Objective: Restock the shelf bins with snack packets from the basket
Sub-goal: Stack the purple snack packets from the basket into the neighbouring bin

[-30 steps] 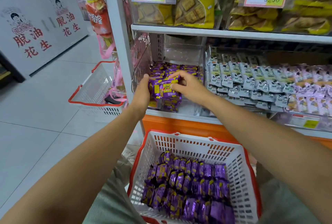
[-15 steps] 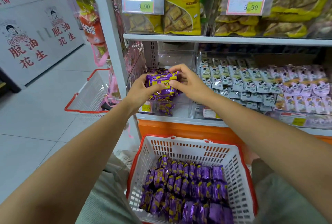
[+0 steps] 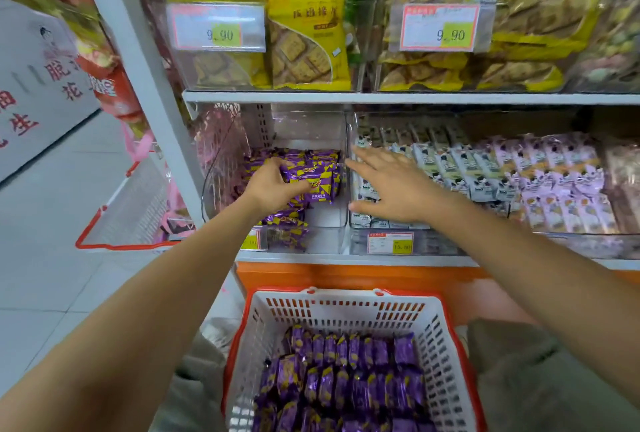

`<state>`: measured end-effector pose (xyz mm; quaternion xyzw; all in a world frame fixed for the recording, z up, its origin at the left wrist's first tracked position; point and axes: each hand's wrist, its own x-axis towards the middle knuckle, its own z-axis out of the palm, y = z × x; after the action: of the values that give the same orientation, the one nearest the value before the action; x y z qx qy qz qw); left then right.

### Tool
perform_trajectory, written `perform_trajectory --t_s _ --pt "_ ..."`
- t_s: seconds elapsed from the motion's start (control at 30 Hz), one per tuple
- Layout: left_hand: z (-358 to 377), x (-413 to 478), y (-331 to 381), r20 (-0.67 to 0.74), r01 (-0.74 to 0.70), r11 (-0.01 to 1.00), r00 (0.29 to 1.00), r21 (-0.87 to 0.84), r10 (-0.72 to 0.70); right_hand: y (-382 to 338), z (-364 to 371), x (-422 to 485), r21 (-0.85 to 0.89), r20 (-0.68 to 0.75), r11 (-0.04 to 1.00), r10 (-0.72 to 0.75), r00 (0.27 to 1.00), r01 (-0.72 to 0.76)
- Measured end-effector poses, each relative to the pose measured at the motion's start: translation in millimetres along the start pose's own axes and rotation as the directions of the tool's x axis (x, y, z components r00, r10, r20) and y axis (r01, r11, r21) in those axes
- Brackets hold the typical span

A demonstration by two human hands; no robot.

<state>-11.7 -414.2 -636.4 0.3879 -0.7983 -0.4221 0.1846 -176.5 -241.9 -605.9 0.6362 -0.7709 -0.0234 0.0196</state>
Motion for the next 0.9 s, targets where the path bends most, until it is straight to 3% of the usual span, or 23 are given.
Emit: perform_trajectory --t_s 0.2,0.43,0.57,0.67,0.8,0.9 --pt "17 32 -7 0.116 -0.047 0.979 0.993 0.196 0.024 6 11 1 -0.016 -0.054 1.0 -0.017 0.998 0.016" --pt "33 40 -14 0.22 -0.076 0.98 0.975 0.186 0.034 12 19 3 -0.018 -0.128 0.999 -0.044 0.991 0.042" --pt "35 50 -21 0.218 -0.09 0.954 0.976 0.287 0.027 9 21 -1 -0.003 -0.235 0.999 -0.044 0.971 0.045" --pt "33 46 -15 0.243 -0.074 0.97 0.97 0.229 0.017 8 22 -2 0.005 -0.282 0.999 -0.038 0.959 0.042" --pt "32 46 -18 0.153 -0.105 0.97 0.986 0.221 0.072 8 25 -5 0.014 -0.354 0.998 -0.051 0.934 0.06" --pt "36 44 -19 0.216 -0.114 0.963 0.975 0.245 0.061 6 31 -9 0.006 -0.395 0.998 -0.053 0.917 0.06"
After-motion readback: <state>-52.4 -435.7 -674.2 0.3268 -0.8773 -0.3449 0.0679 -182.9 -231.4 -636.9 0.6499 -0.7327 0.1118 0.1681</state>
